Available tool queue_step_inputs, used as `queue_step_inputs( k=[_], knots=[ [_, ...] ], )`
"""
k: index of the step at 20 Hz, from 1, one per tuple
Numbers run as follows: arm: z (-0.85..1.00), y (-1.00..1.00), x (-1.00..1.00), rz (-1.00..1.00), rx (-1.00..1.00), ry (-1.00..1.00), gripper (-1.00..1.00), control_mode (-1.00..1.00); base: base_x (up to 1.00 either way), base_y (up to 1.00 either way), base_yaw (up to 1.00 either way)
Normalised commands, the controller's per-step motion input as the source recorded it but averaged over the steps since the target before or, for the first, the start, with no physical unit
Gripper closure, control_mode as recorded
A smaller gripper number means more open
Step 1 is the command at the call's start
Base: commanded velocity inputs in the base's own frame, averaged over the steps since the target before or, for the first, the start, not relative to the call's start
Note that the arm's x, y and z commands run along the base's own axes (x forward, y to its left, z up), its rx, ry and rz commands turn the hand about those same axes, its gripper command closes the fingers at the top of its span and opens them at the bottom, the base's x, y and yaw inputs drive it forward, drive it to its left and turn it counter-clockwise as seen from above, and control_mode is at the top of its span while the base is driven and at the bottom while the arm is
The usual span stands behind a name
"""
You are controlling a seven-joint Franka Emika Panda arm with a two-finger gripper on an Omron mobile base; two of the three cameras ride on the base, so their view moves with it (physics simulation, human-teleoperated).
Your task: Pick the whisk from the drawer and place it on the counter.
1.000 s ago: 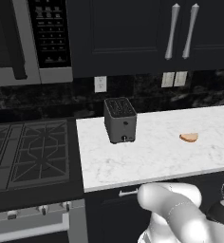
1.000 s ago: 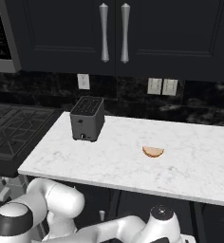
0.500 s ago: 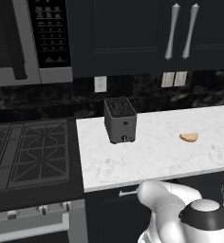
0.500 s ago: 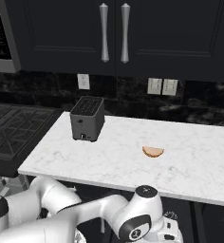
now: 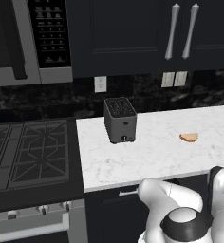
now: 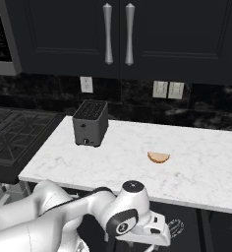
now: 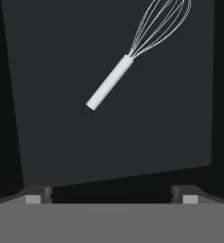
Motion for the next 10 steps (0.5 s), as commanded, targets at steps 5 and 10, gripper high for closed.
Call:
queue_step_inputs(
  k=[5, 10],
  knots=[
    [0.00, 0.14, 0.25, 0.00, 0.08, -0.11, -1.00, -1.00, 0.00, 0.00, 0.00],
    [-0.01, 0.00, 0.32, 0.00, 0.12, -0.08, -1.00, -1.00, 0.00, 0.00, 0.00]
  ],
)
